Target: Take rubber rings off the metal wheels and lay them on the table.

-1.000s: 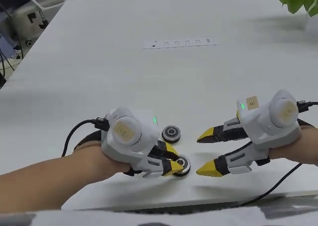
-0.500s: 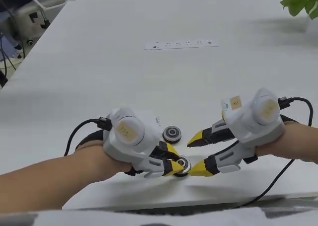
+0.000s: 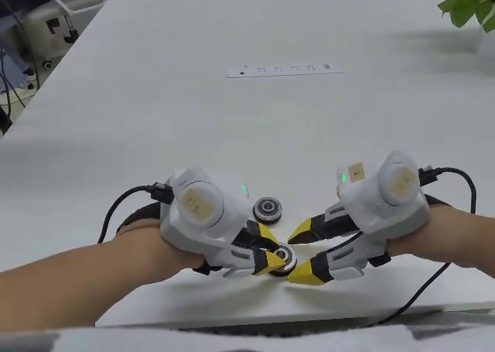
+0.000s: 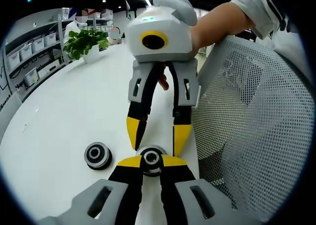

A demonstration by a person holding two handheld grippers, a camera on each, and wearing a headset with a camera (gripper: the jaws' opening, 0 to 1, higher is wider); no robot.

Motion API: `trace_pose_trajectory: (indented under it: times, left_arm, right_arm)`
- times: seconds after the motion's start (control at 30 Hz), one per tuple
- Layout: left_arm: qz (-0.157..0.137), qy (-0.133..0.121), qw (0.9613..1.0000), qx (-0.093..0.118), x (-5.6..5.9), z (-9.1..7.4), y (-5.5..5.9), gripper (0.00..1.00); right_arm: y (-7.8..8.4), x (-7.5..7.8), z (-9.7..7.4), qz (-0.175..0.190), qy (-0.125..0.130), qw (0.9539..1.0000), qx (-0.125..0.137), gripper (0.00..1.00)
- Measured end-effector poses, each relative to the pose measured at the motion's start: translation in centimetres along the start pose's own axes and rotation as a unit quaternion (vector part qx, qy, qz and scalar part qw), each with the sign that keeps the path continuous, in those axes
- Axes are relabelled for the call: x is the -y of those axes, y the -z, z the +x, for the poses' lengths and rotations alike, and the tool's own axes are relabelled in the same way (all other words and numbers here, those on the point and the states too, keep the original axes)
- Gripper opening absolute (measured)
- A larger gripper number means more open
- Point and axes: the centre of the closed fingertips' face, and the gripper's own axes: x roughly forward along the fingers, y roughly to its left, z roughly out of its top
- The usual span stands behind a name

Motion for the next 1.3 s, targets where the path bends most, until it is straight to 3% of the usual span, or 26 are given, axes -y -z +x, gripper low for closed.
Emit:
trace_pose_trajectory:
  times: [0.47,1.3]
  left_arm:
    - [0.001,0.0,1.0,0.001,0.04,-0.01,0.02,0.08]
    - [-0.001,-0.001,1.0,0.001,-0.04,0.04,0.04,0.08]
  right_arm:
    - [0.02,0.01,0.38,0.023,-0.001,0.9997,0.011,0.24]
    - [0.96,-0.06,-0.27,0.012,0.005,0.9998,-0.015,0.13]
